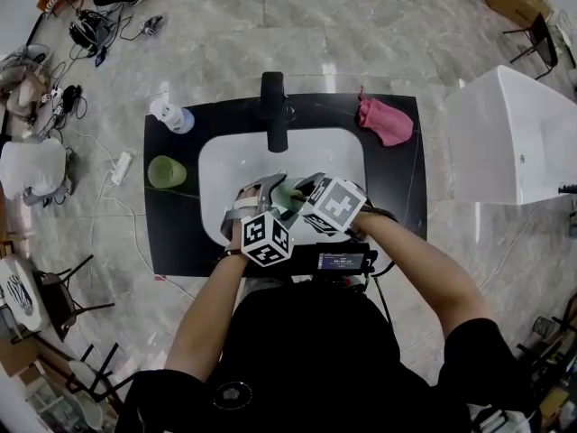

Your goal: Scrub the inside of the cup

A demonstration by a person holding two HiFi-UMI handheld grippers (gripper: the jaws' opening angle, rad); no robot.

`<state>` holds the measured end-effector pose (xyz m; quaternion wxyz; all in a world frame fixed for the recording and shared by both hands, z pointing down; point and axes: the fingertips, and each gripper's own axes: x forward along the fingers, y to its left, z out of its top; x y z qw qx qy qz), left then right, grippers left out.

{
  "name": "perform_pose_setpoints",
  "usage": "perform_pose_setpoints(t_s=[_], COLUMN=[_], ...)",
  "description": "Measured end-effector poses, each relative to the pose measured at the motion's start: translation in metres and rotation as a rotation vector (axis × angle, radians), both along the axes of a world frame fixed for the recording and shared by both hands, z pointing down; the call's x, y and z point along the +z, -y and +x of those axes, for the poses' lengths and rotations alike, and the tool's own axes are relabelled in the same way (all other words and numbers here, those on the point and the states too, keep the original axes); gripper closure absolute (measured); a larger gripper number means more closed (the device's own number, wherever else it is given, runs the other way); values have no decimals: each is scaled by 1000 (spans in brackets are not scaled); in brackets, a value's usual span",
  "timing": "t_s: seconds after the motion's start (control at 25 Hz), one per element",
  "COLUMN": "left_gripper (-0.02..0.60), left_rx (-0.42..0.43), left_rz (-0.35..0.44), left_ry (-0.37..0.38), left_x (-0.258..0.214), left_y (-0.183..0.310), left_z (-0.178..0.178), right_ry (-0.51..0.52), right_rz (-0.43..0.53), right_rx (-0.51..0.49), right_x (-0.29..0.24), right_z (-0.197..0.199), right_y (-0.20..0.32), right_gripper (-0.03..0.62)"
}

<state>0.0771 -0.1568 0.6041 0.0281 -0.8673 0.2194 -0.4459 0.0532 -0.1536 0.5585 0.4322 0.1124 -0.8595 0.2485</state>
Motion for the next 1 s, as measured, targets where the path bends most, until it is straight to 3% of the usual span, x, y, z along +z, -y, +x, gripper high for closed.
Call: perform_pose_setpoints(t_s=[0.32, 0.44, 0.52, 0.84, 1.0], left_gripper=[224, 224, 224, 224, 224], left_rx=[-135, -151, -139, -34, 1], left_rz=[139, 134, 103, -25, -79], left_ry=[23, 12, -5, -63, -95], left_x=[-9, -9, -8, -10, -12], left_y=[20, 21, 18, 4, -1], left_z=[-6, -5, -3, 3, 5], right_ry=[73, 67, 47, 4, -8], right_rz=[-270, -291, -250, -12, 66], right_rx=[370, 406, 347, -77, -229], right_x=[-2, -2, -2, -12, -15], right_z=[2, 3, 3, 0, 0], right_y=[23, 26, 23, 3, -5], right_gripper=[549, 550, 551, 551, 551])
